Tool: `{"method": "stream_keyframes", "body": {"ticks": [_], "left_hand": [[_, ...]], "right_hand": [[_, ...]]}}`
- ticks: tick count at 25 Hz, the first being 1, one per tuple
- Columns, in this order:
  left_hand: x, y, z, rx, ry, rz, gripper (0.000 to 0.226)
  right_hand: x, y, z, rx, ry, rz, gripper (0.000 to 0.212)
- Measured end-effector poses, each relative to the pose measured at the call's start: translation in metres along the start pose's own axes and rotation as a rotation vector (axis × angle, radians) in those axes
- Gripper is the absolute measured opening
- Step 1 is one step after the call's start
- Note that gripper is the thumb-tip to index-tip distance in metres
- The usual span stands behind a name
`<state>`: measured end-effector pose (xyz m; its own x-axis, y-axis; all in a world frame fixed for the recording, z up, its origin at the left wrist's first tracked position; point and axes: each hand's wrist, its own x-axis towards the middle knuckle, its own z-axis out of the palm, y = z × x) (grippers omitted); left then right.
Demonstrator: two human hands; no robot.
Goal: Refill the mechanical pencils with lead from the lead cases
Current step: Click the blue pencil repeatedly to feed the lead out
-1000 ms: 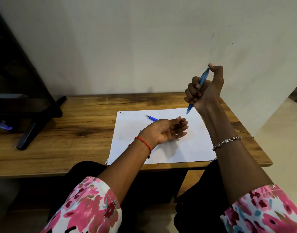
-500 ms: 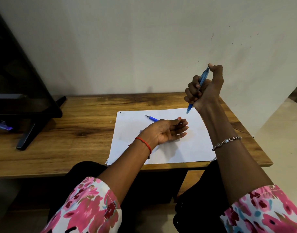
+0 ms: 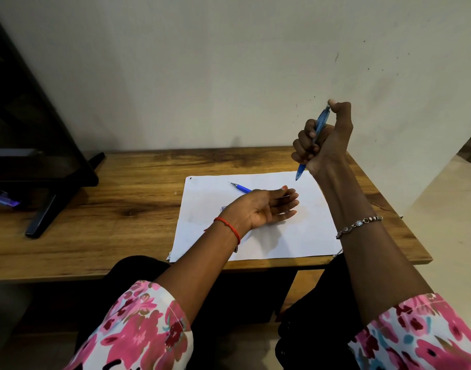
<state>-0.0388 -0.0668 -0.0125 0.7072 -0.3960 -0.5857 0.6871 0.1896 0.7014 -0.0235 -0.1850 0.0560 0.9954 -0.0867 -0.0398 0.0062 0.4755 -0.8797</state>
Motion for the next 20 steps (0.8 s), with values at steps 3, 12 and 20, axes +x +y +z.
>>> {"method": "stream_keyframes", "body": {"ticks": [3,12,20], "left_hand": [[0.0001,0.0002,0.0004,0.011,0.008,0.002,0.018],[0.0007,0.0010,0.0000,-0.006,-0.001,0.002,0.018],[-0.0003,0.0011,0.0000,-0.032,-0.011,0.007,0.019]], "right_hand": [[-0.0005,0.0003,-0.0010,0.007,0.000,0.001,0.062],[0.0002,-0.0010,-0.0012,0.014,0.013,-0.017,0.060],[-0.0006,-0.0003,-0.0013,0.033,0.025,-0.023,0.061]]}}
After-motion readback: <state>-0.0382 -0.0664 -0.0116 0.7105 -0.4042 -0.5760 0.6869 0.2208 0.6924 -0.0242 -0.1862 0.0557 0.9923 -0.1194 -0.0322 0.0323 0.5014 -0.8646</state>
